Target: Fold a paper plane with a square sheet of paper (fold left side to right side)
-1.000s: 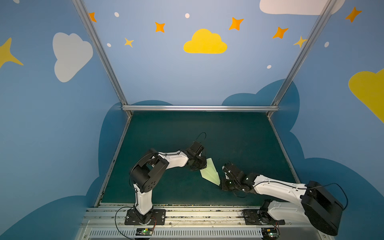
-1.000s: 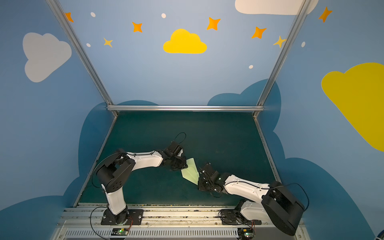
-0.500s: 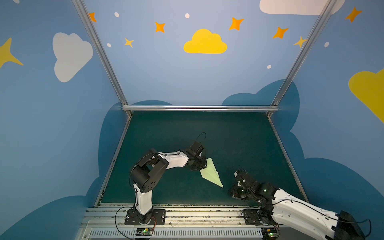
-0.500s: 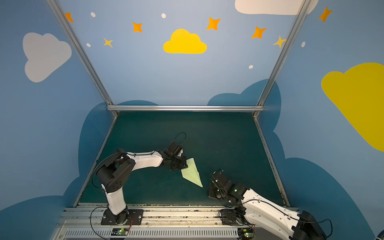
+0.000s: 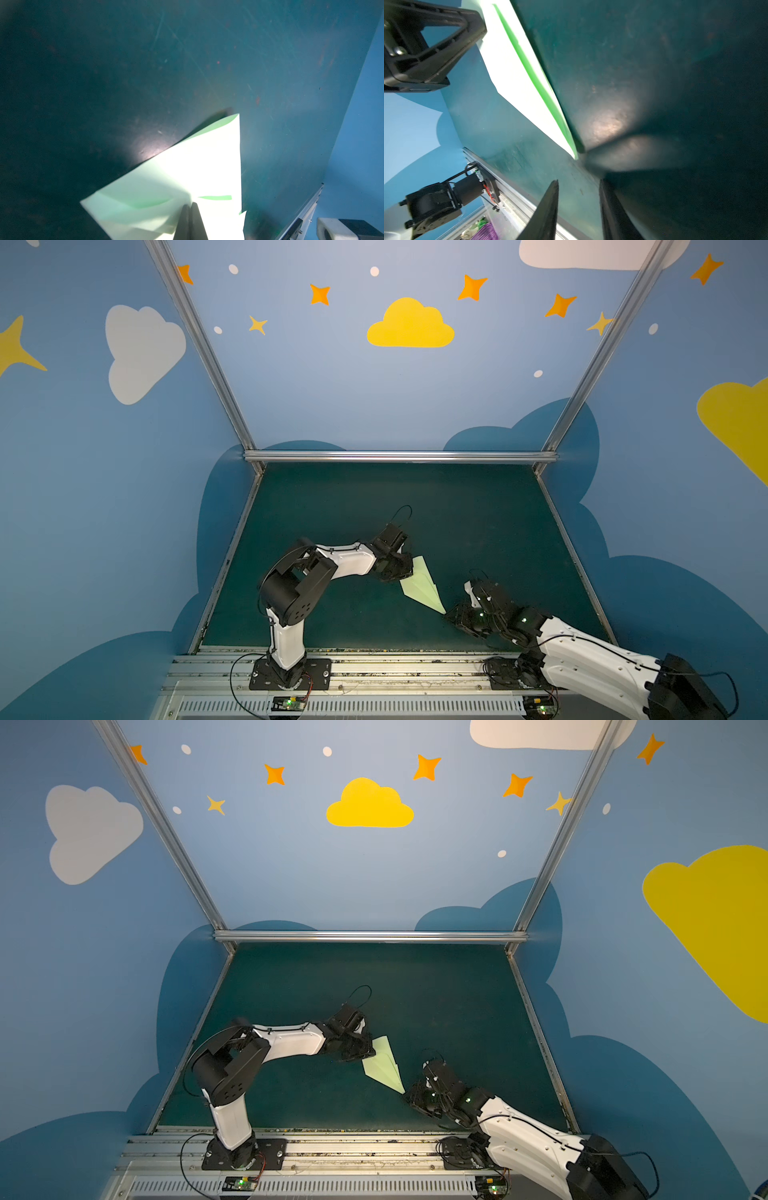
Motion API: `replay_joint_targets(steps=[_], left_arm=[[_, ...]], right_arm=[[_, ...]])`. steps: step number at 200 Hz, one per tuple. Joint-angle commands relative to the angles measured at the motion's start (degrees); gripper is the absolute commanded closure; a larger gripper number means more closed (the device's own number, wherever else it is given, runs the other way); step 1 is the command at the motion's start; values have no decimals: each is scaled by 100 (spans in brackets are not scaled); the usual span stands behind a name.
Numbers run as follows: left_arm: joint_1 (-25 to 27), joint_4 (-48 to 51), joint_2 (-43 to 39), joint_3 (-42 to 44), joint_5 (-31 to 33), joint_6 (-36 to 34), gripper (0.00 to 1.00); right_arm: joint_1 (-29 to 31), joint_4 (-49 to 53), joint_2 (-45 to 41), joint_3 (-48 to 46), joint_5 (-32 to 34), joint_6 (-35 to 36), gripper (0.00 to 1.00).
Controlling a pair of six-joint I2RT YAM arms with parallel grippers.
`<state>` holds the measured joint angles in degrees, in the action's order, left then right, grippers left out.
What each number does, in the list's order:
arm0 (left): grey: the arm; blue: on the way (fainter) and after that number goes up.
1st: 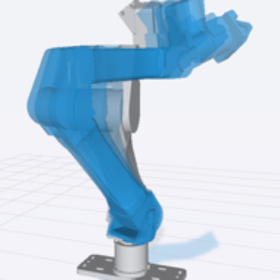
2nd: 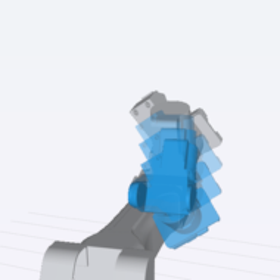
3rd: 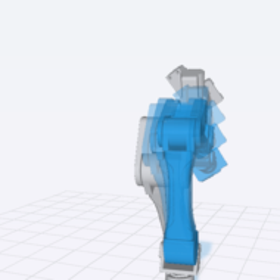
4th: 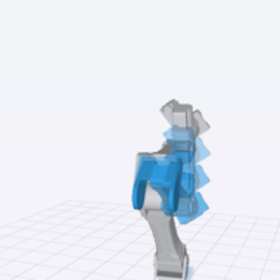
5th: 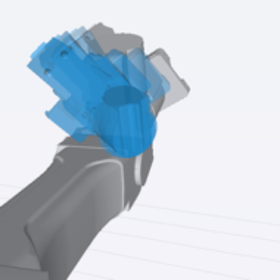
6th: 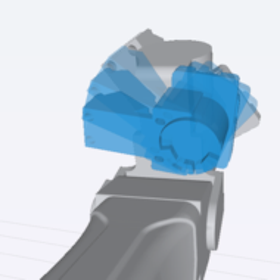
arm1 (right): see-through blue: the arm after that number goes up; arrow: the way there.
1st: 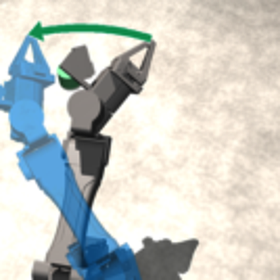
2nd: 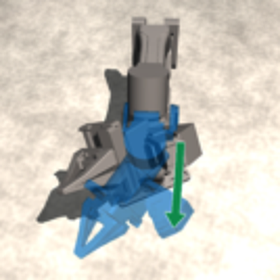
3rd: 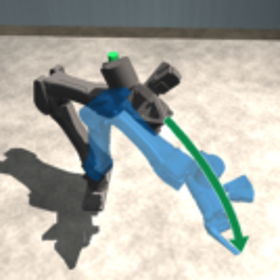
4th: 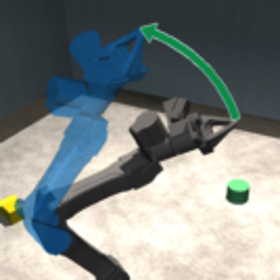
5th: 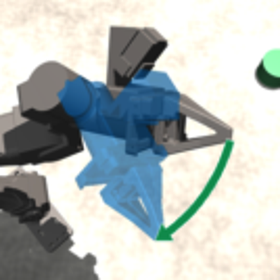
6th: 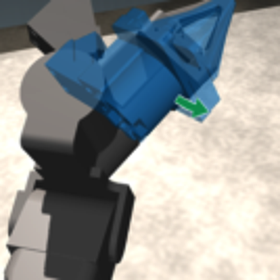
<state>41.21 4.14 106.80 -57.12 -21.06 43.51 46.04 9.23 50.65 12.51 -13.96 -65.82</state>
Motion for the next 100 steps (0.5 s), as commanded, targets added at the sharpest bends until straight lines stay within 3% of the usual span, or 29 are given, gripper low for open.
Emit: replay_joint_targets(steps=[1, 100], left_arm=[[-5, 409, 300, 254, 418, -92, 96], [-5, 411, 242, 290, 443, -91, 96]], right_arm=[[-59, -447, 251, -104, -16, -247, 64], [-413, -998, 1034, -121, 95, -372, 65]])
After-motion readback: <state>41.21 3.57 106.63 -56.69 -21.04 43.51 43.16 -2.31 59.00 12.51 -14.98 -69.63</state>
